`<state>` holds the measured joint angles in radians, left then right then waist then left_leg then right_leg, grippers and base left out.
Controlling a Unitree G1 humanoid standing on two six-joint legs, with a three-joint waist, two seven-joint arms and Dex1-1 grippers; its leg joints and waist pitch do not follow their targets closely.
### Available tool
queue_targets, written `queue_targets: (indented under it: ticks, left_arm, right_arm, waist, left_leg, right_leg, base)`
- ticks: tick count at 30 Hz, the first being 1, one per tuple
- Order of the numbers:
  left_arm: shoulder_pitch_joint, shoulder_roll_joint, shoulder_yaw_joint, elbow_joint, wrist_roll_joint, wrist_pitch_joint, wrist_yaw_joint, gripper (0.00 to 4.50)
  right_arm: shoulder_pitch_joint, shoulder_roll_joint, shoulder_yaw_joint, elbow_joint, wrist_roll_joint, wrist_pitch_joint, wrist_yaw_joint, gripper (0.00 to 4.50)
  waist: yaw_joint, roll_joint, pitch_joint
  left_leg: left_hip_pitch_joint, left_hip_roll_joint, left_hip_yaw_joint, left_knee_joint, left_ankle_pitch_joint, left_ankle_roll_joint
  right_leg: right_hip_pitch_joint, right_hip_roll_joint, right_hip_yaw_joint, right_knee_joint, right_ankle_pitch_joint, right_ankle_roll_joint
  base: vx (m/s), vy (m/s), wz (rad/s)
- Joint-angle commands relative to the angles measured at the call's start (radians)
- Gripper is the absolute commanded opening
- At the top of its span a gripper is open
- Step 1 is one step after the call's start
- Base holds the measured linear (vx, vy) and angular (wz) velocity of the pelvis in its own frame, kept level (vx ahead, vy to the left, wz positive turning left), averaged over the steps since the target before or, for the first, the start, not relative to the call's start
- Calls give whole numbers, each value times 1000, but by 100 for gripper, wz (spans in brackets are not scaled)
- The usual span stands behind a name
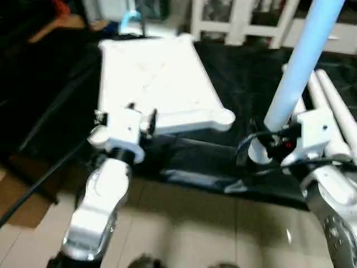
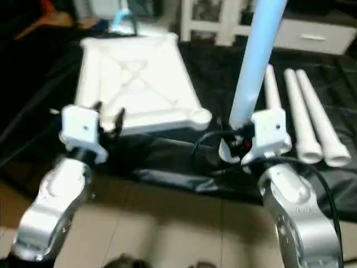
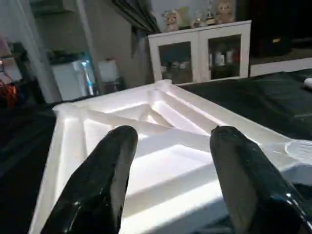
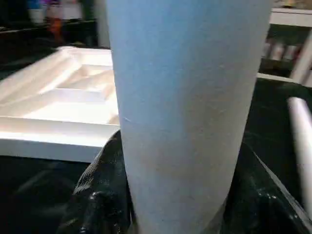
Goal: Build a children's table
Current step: Move to table
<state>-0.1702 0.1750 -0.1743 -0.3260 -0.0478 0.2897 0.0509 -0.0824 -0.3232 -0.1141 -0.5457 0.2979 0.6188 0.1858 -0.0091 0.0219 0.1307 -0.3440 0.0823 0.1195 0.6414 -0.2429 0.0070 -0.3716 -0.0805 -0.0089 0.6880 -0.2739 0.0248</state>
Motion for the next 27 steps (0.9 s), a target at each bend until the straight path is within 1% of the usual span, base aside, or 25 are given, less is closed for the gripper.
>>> queue_targets:
  ticks: [1,2,3,4,5,6,7,8,9,10,11,12,13,14,15,17,18,19,20,22,23,24,25,26,27]
  left_arm:
    - [1,-12,-25,4,6,1,-10,279]
    - [5,-17,-28,3,11,0,-16,279]
    - [7,-21,-29,2,15,-1,-19,279]
    - [7,-21,-29,2,15,-1,-19,279]
    - [8,-23,-31,3,19,-2,-22,279]
    - [8,-23,-31,3,19,-2,-22,279]
    - [10,-25,-33,4,22,-3,-24,279]
    - [10,-25,-34,5,23,-4,-26,279]
    - [10,-26,-34,6,25,-4,-28,279]
    - [9,-27,-34,7,25,-4,-30,279]
    - [8,-27,-34,8,26,-4,-31,279]
    - [8,-29,-34,9,28,-4,-32,279]
    - [7,-30,-33,10,29,-4,-33,279]
    - [7,-32,-33,10,30,-4,-34,279]
    - [7,-32,-33,11,31,-4,-35,279]
    - [7,-33,-32,11,32,-4,-35,279]
    - [7,-36,-30,12,34,-3,-39,279]
    - [7,-36,-30,12,34,-3,-39,279]
    - [7,-38,-29,15,36,-2,-40,279]
    - [7,-41,-26,16,40,-1,-42,279]
    - [7,-42,-25,16,42,0,-42,279]
    - [7,-43,-24,16,44,0,-42,279]
    - [7,-45,-24,16,46,0,-43,279]
    - [7,-46,-23,16,47,0,-43,279]
    - [7,-46,-23,17,47,0,-44,279]
  right_arm:
    - [5,-8,-32,0,-16,3,-11,187]
    - [7,-10,-36,2,-21,0,-14,187]
    - [9,-11,-38,3,-22,-1,-14,187]
    - [9,-11,-38,3,-22,-1,-14,187]
    - [12,-13,-40,4,-32,-9,-19,187]
    - [12,-13,-40,4,-32,-9,-19,187]
    - [16,-12,-44,5,-35,-19,-19,187]
    - [19,-12,-46,6,-37,-24,-19,187]
    - [20,-12,-48,7,-36,-27,-20,187]
    - [20,-12,-49,6,-32,-27,-19,187]
    - [19,-14,-48,6,-30,-26,-18,187]
    - [18,-14,-49,6,-30,-26,-16,187]
    - [18,-14,-49,6,-30,-26,-16,187]
    - [17,-14,-51,6,-29,-26,-13,187]
    - [16,-14,-51,6,-30,-25,-12,187]
    - [15,-14,-52,6,-31,-25,-10,187]
    - [12,-12,-52,7,-31,-23,-6,187]
    - [12,-12,-52,7,-31,-23,-6,187]
    - [9,-9,-51,9,-27,-22,-5,187]
    - [6,-1,-53,13,-15,-17,-5,187]
    - [7,1,-52,13,-11,-14,-4,187]
    - [8,2,-51,14,-9,-12,-4,187]
    - [9,2,-51,14,-9,-9,-4,187]
    - [10,2,-51,14,-8,-5,-3,187]
    - [10,3,-51,14,-8,-3,-3,187]
  waist:
    - [15,-43,-71]
    - [30,-42,-78]
    - [37,-36,-69]
    - [43,-25,-68]
    - [30,12,-62]
    - [19,30,-61]
    - [4,44,-49]
    - [-34,57,-67]
    - [-42,65,-81]
    - [-50,59,-83]
    - [-50,33,-84]
    - [-45,25,-79]
    - [-29,-8,-70]
    - [-15,-42,-70]
    - [17,-42,-77]
    - [28,-30,-59]
    - [25,-14,-49]
    - [19,8,-51]
    - [11,19,-41]
    - [-43,52,-71]
    - [-48,65,-76]
    - [-46,53,-69]
    - [-32,39,-63]
    - [-31,16,-60]
    - [-18,-4,-57]
  left_leg:
    - [-31,7,3,-13,-162,236]
    - [-77,10,-9,29,-107,216]
    - [-114,33,-29,62,-19,154]
    - [-116,43,-38,56,17,126]
    - [-84,70,-38,-31,100,109]
    - [-47,81,-36,-57,106,105]
    - [-22,102,-61,-84,-12,121]
    - [77,165,-133,-108,-185,158]
    - [123,190,-172,-111,-211,214]
    - [131,196,-183,-108,-166,266]
    - [124,194,-179,-96,-15,392]
    - [106,180,-165,-100,-8,404]
    - [47,104,-103,-82,-107,330]
    - [-11,45,-62,-48,-172,282]
    - [-64,9,-35,56,-121,186]
    - [-100,25,-49,66,0,97]
    - [-88,43,-49,18,46,85]
    - [-58,62,-38,-45,61,94]
    - [-34,84,-47,-77,-33,97]
    - [99,170,-145,-127,-327,104]
    - [141,201,-133,-122,-324,74]
    - [142,225,-126,-133,-265,58]
    - [138,235,-74,-144,-214,28]
    - [124,239,-53,-156,-238,14]
    - [129,212,3,-162,-317,-21]
  right_leg:
    - [110,-92,100,-153,-19,-70]
    - [164,-138,133,-166,-63,-121]
    - [186,-157,130,-174,-129,-204]
    - [180,-148,116,-174,-133,-242]
    - [148,-58,29,-163,-171,-290]
    - [128,-29,-6,-165,-188,-270]
    - [94,9,-29,-142,-218,-241]
    - [23,34,-47,-57,-187,-199]
    - [-21,26,-41,-2,-115,-110]
    - [-38,19,-38,13,-86,-56]
    - [-74,-12,-17,27,-17,41]
    - [-66,-19,-9,12,5,44]
    - [-15,-51,23,-89,62,7]
    - [49,-74,69,-144,-35,1]
    - [140,-158,143,-187,-305,-43]
    - [153,-139,118,-189,-399,-150]
    - [136,-95,76,-190,-397,-229]
    - [120,-39,21,-186,-384,-252]
    - [95,-16,1,-179,-402,-238]
    - [17,25,-40,-60,-169,-197]
    - [-20,19,-31,-38,-119,-157]
    - [-42,7,-34,-3,-41,-63]
    - [-65,-6,-40,7,14,-15]
    - [-54,-17,-38,3,31,-13]
    - [-52,-28,-29,-34,49,-48]
  base:
    - [88,-33,12]
    - [108,-39,7]
    - [118,-3,-3]
    - [118,-3,-3]
    - [106,18,-2]
    - [113,77,-1]
    - [113,77,-1]
    - [148,95,4]
    - [133,53,7]
    - [133,53,7]
    - [87,27,3]
    - [62,-13,-2]
    - [62,-13,-2]
    - [33,-57,8]
    - [61,-42,4]
    - [77,-25,-1]
    - [76,20,0]
    - [76,20,0]
    - [84,75,0]
    - [90,95,6]
    - [97,82,6]
    - [106,65,-19]
    - [106,65,-19]
    - [106,36,-48]
    - [107,-22,-60]
